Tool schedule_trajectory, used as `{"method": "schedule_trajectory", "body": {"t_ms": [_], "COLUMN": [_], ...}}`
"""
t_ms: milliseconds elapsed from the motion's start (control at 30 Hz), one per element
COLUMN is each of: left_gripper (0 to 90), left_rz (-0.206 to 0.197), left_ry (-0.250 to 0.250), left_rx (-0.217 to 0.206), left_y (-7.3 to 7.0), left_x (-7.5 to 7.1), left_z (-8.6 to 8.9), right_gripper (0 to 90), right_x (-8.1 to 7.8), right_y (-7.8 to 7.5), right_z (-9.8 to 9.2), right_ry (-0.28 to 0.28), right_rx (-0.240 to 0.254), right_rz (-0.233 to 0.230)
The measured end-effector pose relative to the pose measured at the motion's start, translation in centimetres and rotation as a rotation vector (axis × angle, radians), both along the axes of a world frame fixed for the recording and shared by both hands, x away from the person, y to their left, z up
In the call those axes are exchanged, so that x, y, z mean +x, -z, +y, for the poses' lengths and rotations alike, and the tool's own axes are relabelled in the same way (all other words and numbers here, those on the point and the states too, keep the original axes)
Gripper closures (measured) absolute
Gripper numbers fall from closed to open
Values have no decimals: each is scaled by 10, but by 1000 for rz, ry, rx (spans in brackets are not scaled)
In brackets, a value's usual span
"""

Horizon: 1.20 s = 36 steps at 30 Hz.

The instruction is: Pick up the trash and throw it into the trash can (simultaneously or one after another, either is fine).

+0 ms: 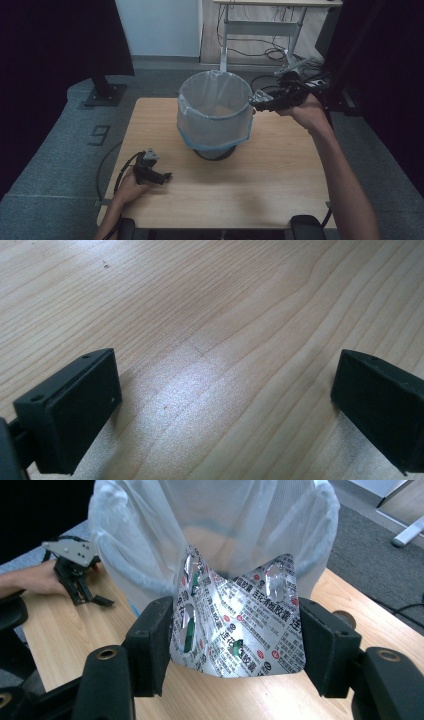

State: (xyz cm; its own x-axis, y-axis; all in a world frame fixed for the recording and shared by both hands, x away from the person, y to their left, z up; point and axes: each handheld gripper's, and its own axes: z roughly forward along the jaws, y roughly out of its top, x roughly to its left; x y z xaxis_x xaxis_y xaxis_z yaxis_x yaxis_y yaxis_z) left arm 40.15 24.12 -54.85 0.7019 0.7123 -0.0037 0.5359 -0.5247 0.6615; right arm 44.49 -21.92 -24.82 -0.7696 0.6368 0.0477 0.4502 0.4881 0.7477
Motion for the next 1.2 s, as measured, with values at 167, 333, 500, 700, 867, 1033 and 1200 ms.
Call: {"method": "schedule_trajectory", "body": {"t_ms": [167,333,500,700,867,1033,1200], "left_gripper": [0,0,0,0,0,0,0], "left_rz": [0,0,0,0,0,0,0], "left_ry": [0,0,0,0,0,0,1], "left_rx": [1,1,1,1,0,0,0], "left_y": [0,0,0,0,0,0,0], "left_x": [0,0,0,0,1,1,1], "left_z": [0,0,0,0,0,0,0], "right_gripper": [361,360,360,360,360,360,360], "right_x": [4,8,14,21,27,32,38], "right_y": [-9,-16,-20,-24,-26,-26,-24], "right_z": [6,14,20,28,40,51,64], "right_ry": [-3,-4,-4,-9,-10,-18,-21], "right_rx": [-3,-9,-8,-10,-19,-19,-33], "right_rz": [-17,-20,-19,-23,-32,-41,-54]}}
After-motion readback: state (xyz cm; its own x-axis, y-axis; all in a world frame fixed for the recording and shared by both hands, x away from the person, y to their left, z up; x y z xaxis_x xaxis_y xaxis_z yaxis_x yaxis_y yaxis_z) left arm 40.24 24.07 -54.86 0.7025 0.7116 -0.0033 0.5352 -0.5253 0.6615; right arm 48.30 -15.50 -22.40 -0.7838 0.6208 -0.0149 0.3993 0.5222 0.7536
